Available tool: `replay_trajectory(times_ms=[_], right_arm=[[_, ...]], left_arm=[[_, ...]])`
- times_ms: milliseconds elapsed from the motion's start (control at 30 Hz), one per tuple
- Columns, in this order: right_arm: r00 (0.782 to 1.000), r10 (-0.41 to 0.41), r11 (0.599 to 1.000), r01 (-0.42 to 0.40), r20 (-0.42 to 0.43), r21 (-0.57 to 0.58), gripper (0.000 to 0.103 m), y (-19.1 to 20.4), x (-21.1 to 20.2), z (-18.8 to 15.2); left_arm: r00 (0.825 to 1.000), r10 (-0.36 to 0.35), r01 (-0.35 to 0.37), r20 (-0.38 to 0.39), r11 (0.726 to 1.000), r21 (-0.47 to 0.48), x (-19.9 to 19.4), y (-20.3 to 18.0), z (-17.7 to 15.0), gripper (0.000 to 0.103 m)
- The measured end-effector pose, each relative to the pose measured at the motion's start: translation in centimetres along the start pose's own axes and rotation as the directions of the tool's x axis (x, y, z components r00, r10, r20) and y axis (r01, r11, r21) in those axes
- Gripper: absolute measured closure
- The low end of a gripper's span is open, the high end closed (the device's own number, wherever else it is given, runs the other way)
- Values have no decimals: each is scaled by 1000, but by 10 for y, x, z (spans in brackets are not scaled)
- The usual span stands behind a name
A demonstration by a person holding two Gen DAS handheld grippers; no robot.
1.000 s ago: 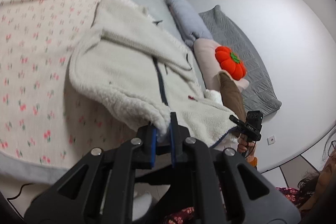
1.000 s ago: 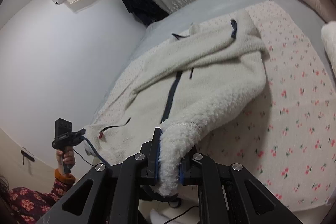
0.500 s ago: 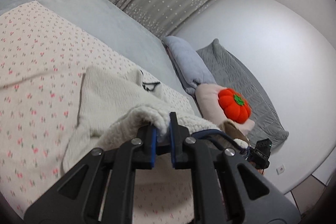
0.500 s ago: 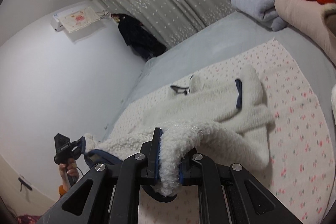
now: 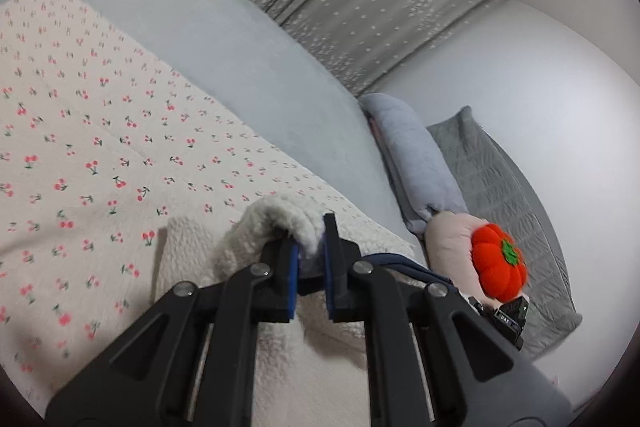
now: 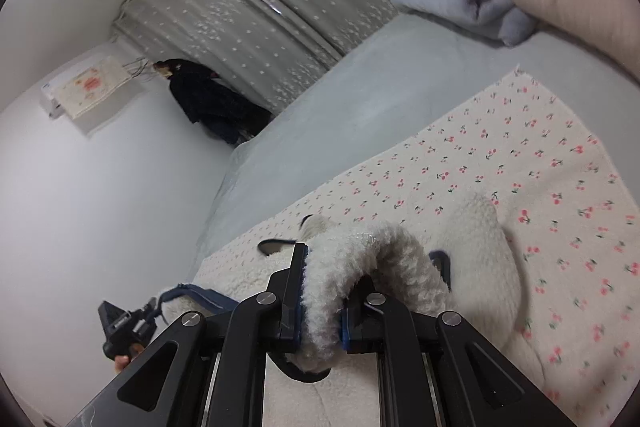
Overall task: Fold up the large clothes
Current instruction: 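Lift the hem with both grippers and fold it toward the collar, then lower the hem onto the jacket and open both grippers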
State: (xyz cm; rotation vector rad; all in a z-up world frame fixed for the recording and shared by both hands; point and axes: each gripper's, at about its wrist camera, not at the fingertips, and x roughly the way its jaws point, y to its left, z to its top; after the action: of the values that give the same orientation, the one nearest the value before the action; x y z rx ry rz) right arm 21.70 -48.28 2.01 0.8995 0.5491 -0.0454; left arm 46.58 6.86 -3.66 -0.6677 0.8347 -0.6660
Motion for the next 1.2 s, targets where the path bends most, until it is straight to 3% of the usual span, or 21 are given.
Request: replay_trajectory(times_ms=[233, 433, 500, 533, 567, 600, 633, 667, 767, 867, 967, 1067, 1133, 1167, 1200], right_arm=[[997, -40, 994, 47, -71, 100, 88, -59, 72, 2], [995, -32, 998, 36, -90, 48, 81, -57, 75, 3], [996, -16, 1000, 18, -84, 24, 75, -49, 67, 3], [997, -11, 1000, 12, -79, 13, 67, -46, 62, 3], [997, -8, 1000, 8, -72, 6, 60, -43, 58, 3], [998, -6, 1000, 6, -55, 0, 45, -38, 52, 2], [999, -18, 1000, 17, -30, -11, 28, -35, 48, 3], [999, -39, 999, 39, 0, -30, 23, -32, 44, 3], [991, -125, 983, 131, 50, -130, 21, -10, 36, -1], [973, -228, 929, 232, 48, -290, 21, 27, 55, -16], [953, -300, 838, 279, 33, -469, 21, 67, 86, -44], [942, -334, 761, 282, 19, -584, 21, 92, 117, -69], [929, -369, 734, 301, 14, -609, 21, 92, 132, -73], [913, -406, 719, 336, 25, -608, 21, 86, 140, -71], [896, -442, 708, 374, 37, -599, 21, 77, 147, -63]], left_arm=[[996, 69, -76, -54, 986, -149, 81, 70, -9, 88], [998, -11, -3, -64, 976, -219, 81, 86, -15, 85], [997, -9, -8, -83, 981, -194, 75, 77, -13, 69], [997, -6, -9, -83, 984, -178, 70, 72, -12, 60], [997, 4, -15, -72, 987, -160, 65, 65, -12, 38], [999, 18, -25, -47, 991, -134, 57, 55, -12, 20], [999, 42, -44, -22, 993, -106, 50, 45, -13, 16], [998, 68, -68, -1, 995, -72, 43, 35, -15, 14], [988, 153, -154, 21, 985, 81, 42, -2, -24, 14], [970, 240, -238, 30, 928, 288, 58, -45, -47, 14], [959, 284, -259, 17, 844, 470, 88, -87, -80, 13], [939, 344, -275, 6, 740, 614, 118, -105, -110, 13], [906, 421, -339, 44, 660, 670, 137, -101, -116, 13], [897, 440, -350, 41, 649, 675, 143, -94, -112, 11], [897, 441, -339, 3, 684, 646, 146, -82, -100, 7]])
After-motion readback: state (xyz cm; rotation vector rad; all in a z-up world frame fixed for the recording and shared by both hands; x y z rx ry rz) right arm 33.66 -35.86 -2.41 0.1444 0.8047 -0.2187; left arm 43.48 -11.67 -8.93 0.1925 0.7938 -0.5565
